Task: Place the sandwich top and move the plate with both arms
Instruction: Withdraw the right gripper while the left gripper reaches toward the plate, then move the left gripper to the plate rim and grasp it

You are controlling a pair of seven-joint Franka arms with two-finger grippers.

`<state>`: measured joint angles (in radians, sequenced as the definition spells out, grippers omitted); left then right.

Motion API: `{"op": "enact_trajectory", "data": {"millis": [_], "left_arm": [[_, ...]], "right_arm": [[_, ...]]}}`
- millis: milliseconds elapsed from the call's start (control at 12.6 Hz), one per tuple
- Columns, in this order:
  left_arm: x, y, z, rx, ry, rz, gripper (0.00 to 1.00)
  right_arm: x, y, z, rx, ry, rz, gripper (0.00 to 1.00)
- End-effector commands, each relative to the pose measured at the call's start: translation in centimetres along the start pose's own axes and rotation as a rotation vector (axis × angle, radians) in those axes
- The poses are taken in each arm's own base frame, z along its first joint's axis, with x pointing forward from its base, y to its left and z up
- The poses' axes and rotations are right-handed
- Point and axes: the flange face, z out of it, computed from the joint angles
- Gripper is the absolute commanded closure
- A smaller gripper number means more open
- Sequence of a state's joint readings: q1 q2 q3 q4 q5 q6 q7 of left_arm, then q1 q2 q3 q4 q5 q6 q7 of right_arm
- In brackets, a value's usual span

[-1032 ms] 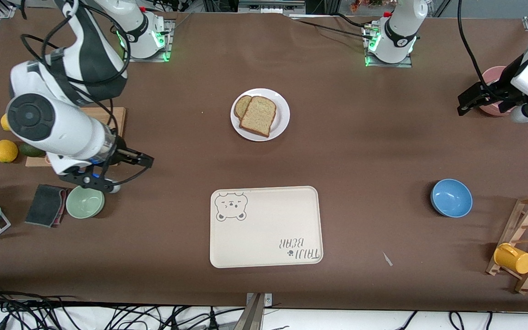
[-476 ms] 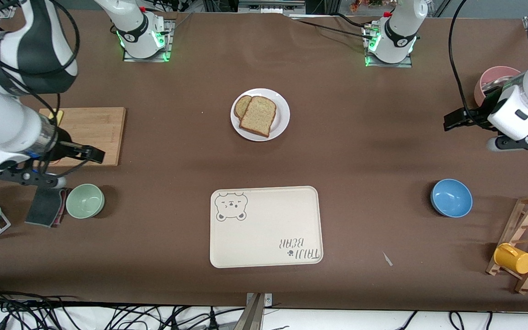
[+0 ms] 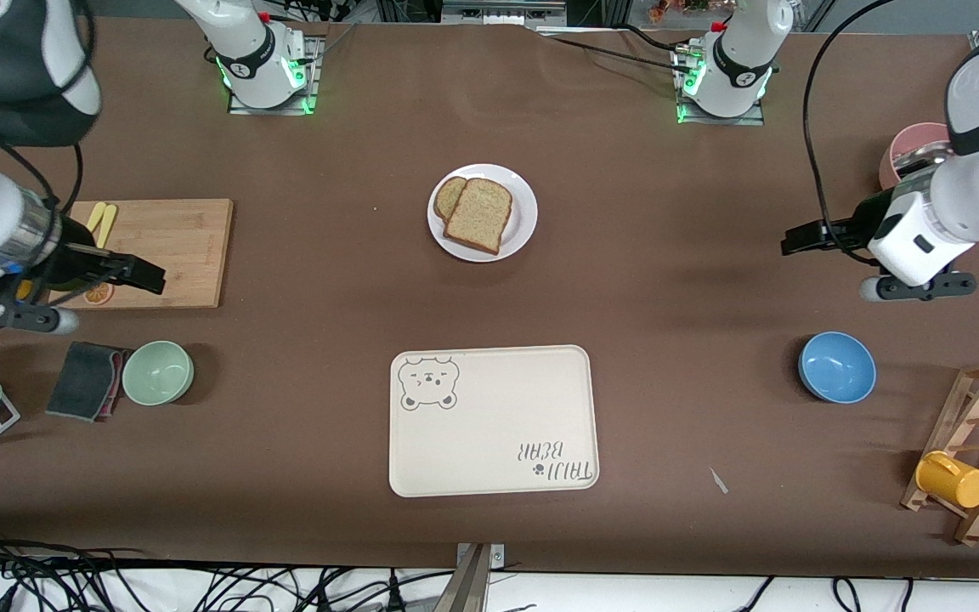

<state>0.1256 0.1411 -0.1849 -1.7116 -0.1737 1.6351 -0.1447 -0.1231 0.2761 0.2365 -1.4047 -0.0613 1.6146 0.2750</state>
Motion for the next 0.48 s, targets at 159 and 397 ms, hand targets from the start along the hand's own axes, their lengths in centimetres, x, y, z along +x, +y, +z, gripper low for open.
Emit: {"op": "enact_trajectory", "data": {"millis": [159,397], "left_arm": [[-1.7,0.1,5.4,-0.154,-0.053,0.094,0.00],[-2.6,0.4,9.4,-0.253,-0.034,0.115,0.05]], "right_arm": [[-2.3,3.8,-2.4,0.011,0.020,-0.071,0.00],[-2.9,5.3,-2.5,-0.011,0.037,-0.107,0.01]]}}
